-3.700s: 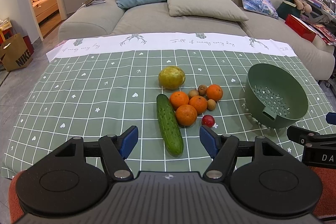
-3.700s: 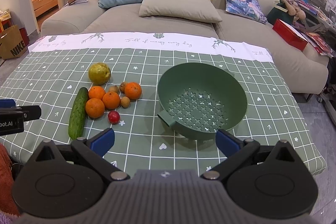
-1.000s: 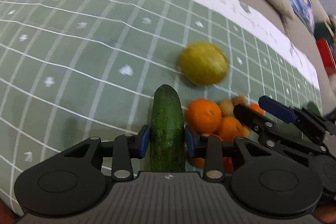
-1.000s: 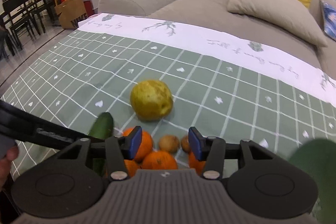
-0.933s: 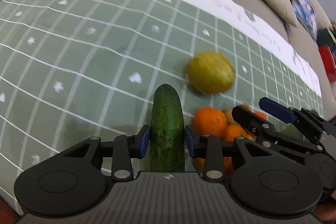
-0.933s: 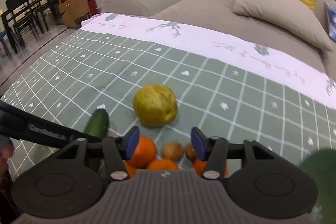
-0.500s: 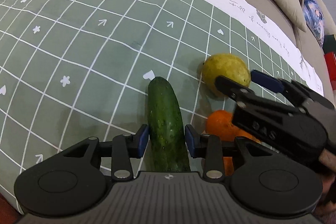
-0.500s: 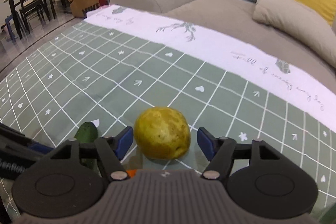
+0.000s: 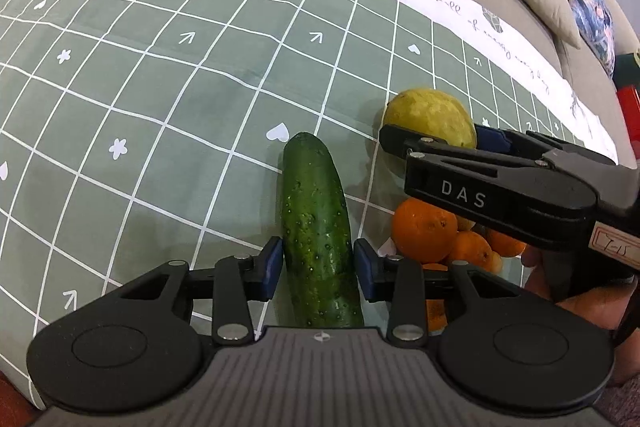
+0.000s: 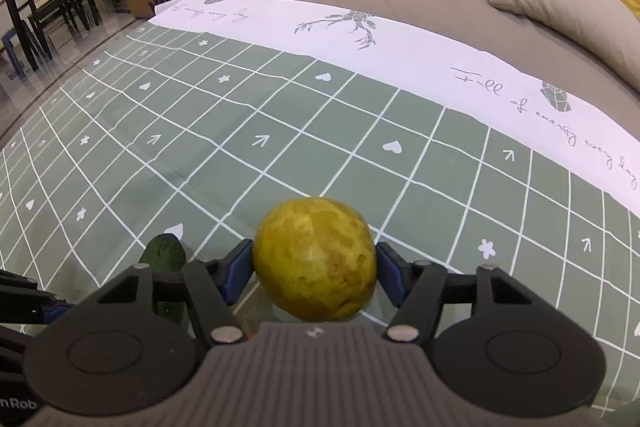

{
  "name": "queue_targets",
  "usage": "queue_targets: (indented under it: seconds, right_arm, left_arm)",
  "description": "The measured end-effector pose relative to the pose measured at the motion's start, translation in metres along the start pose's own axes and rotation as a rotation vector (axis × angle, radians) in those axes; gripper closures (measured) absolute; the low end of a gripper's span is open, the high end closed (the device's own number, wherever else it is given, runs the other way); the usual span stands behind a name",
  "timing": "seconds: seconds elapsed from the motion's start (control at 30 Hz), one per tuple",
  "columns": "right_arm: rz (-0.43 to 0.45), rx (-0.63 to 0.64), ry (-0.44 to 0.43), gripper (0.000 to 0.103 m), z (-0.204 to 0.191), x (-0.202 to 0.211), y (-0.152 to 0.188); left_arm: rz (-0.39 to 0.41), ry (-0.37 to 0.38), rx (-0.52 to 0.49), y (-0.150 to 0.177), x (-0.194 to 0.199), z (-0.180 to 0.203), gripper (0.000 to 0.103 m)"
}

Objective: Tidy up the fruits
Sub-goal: 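Lift and carry the pear with the right tool while the left tool carries the cucumber over the colander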

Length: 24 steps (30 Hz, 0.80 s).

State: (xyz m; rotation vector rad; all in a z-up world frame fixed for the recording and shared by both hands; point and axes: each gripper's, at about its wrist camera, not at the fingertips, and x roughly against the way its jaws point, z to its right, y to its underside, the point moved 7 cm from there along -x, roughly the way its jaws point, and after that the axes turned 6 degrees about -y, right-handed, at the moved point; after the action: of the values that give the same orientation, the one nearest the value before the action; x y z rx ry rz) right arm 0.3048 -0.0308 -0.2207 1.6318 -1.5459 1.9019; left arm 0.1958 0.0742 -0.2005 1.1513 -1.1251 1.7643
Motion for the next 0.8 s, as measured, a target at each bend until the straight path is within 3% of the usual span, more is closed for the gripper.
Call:
queue_targets:
  seconds: [0.1,0.47,0.8]
  right_arm:
    - [-0.011,0.007,0.012,0.042,-0.005,0.006,0.001]
    - [0.103,0.041,0.035,0.042,-0.028,0.084,0.021]
    - [0.161,0.002,0.086,0.042,-0.013,0.166,0.061]
  left_arm:
    - [0.026,-0.014,-0.016,0.002,0.007,0.000,0.061]
    - [0.178,0.008,-0.035,0.017,0.061,0.003,0.062]
    - [0.301,0.065,-0.140,0.021,0.124,0.050,0.062]
